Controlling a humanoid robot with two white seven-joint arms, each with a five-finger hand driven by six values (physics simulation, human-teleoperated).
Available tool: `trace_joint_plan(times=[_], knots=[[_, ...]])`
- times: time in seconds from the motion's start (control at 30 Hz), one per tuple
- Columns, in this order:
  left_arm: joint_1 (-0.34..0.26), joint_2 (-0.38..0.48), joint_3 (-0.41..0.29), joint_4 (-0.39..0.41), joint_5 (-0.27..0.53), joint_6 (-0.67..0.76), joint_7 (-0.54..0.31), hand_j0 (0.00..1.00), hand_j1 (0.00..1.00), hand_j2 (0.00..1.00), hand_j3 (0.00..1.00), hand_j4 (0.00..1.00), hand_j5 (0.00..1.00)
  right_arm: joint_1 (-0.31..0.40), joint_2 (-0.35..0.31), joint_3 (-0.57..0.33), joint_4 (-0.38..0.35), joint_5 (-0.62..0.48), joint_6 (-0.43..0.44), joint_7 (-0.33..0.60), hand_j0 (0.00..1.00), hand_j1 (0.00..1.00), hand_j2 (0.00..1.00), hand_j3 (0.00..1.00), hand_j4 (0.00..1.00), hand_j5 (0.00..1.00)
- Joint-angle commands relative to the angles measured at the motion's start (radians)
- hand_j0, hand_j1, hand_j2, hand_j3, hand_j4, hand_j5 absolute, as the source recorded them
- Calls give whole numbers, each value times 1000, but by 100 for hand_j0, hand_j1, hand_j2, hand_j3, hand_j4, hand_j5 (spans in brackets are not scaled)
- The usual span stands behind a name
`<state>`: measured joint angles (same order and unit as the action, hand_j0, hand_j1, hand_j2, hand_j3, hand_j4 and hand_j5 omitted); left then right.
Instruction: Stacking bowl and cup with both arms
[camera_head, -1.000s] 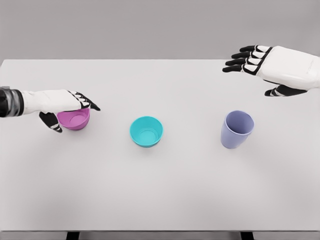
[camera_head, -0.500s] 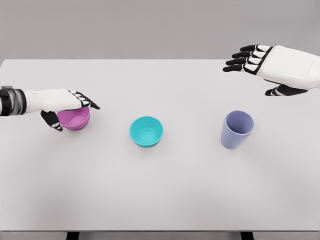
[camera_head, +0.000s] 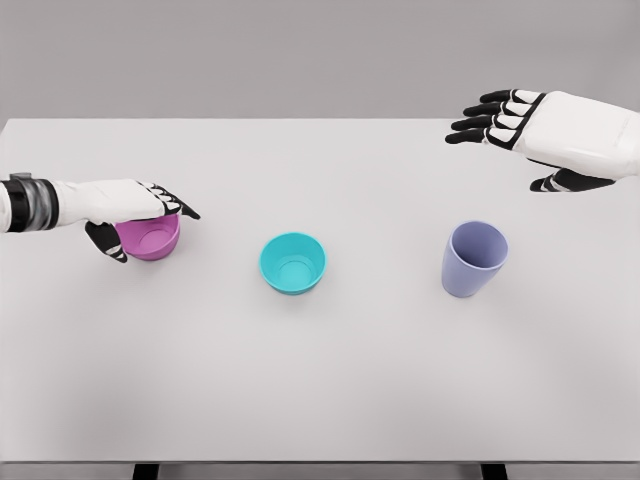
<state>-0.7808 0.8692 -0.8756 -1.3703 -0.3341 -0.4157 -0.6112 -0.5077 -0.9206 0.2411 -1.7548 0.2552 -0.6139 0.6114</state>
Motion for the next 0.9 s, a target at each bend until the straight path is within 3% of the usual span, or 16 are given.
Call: trace_joint_plan(times=[0.0, 0.17, 0.27, 0.33, 0.57, 0.87], knots=[[0, -1, 0, 2, 3, 2, 0, 100, 100, 100, 100, 100, 100, 0, 0, 0, 0, -5, 3, -1, 100, 100, 100, 100, 100, 100], [2, -2, 0, 2, -8, 2, 0, 96, 96, 96, 96, 96, 96, 0, 0, 0, 0, -5, 3, -1, 100, 100, 100, 100, 100, 100], [2, -4, 0, 2, -6, 0, 0, 81, 81, 81, 81, 81, 81, -2, 0, 0, 0, -5, 3, -1, 100, 100, 100, 100, 100, 100], [3, -4, 0, 2, -6, 0, 0, 78, 78, 78, 78, 78, 78, -2, -1, 0, 0, -5, 3, -1, 100, 100, 100, 100, 100, 100], [-2, 1, 9, -15, 6, 0, 0, 74, 74, 74, 74, 74, 74, -2, 0, 0, 0, -5, 3, -1, 100, 100, 100, 100, 100, 100], [-17, 21, 12, -115, 9, 0, 0, 71, 71, 71, 71, 71, 71, 0, 0, 0, 0, -5, 3, -1, 100, 100, 100, 100, 100, 100]])
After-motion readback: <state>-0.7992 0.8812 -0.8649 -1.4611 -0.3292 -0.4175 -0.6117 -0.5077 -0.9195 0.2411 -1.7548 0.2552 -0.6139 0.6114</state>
